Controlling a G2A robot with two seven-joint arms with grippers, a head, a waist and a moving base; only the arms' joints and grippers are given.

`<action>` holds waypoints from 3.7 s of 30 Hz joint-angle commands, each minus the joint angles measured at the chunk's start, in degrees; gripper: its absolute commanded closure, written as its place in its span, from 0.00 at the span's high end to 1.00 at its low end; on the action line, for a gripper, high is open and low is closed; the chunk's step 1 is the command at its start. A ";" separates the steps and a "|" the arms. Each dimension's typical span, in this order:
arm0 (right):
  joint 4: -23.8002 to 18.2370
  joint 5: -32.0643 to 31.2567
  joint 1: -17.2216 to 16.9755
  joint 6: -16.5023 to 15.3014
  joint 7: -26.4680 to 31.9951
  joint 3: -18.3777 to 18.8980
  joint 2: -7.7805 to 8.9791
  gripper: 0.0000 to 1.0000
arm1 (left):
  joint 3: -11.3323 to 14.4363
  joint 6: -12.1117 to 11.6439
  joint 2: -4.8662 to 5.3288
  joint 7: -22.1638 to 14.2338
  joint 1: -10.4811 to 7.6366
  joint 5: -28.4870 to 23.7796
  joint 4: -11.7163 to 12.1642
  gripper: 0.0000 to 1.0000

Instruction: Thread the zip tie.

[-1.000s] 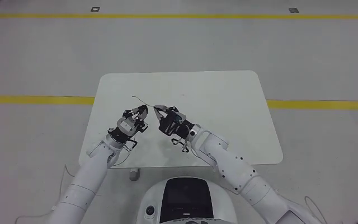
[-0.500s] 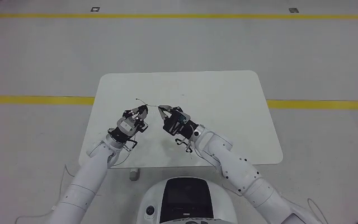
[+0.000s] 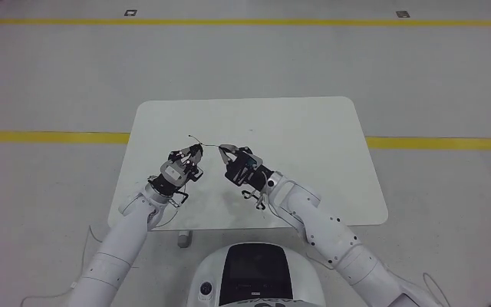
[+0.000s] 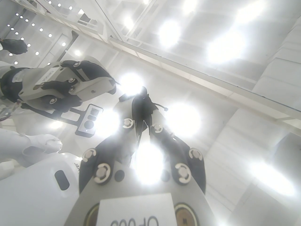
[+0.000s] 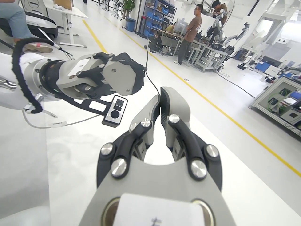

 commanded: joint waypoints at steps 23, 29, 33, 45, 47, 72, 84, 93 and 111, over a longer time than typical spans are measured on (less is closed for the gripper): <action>-1.35 0.00 -0.69 -0.22 2.64 0.98 0.94 0.00 | 0.00 0.00 0.00 0.00 0.00 0.00 0.00 0.00; -1.20 0.00 -0.94 0.15 2.91 1.27 1.13 0.00 | 0.00 0.00 0.00 0.00 0.00 0.00 0.00 0.00; -1.23 0.00 -1.51 0.03 3.11 1.69 1.21 0.00 | 0.00 0.00 0.00 0.00 0.00 0.00 0.00 0.00; -0.86 0.00 -1.78 -0.27 4.29 2.08 1.31 0.00 | 0.00 0.00 0.00 0.00 0.00 0.00 0.00 0.00; -0.90 0.00 -1.72 -0.29 4.55 2.02 1.42 0.00 | 0.00 0.00 0.00 0.00 0.00 0.00 0.00 0.00; -2.15 0.00 -2.35 0.72 5.93 1.54 3.09 0.00 | 0.00 0.00 0.00 0.00 0.00 0.00 0.00 0.00; -4.22 0.87 -5.20 1.28 7.74 3.97 4.23 0.00 | 0.00 0.00 0.00 0.00 0.00 0.00 0.00 0.00; -4.64 1.94 -5.72 0.94 8.63 5.01 4.38 1.00 | 0.00 0.00 0.00 0.00 0.00 0.00 0.00 0.00; -4.13 14.40 -8.30 -5.98 6.71 11.95 5.22 1.00 | -5.84 -0.27 2.21 0.55 1.12 9.55 -3.05 0.00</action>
